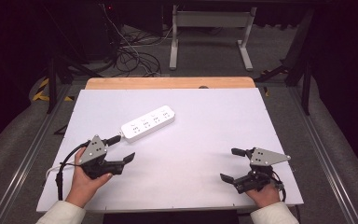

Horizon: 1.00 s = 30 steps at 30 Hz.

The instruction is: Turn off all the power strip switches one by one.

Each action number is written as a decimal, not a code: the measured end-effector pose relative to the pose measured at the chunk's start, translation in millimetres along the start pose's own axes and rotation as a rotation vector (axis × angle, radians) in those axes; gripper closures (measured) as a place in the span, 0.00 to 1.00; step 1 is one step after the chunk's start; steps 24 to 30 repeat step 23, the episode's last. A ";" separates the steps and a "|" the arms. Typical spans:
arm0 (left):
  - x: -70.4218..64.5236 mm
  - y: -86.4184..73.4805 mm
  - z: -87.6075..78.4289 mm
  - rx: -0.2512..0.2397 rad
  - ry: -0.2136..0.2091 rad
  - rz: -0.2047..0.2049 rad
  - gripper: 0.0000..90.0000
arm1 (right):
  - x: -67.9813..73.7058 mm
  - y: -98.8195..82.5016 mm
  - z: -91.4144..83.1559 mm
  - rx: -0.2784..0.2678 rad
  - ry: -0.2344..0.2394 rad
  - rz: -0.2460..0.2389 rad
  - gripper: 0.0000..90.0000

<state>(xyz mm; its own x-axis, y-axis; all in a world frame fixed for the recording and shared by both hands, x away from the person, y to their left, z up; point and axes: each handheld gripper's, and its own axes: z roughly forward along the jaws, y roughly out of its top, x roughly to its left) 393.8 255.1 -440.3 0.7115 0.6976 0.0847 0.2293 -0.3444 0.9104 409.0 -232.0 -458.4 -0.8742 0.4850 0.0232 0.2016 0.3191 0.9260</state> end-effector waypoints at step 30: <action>-0.5 -30.3 -10.9 0.035 -0.025 -0.148 0.21 | -1.2 -0.2 0.7 0.001 0.006 0.009 0.02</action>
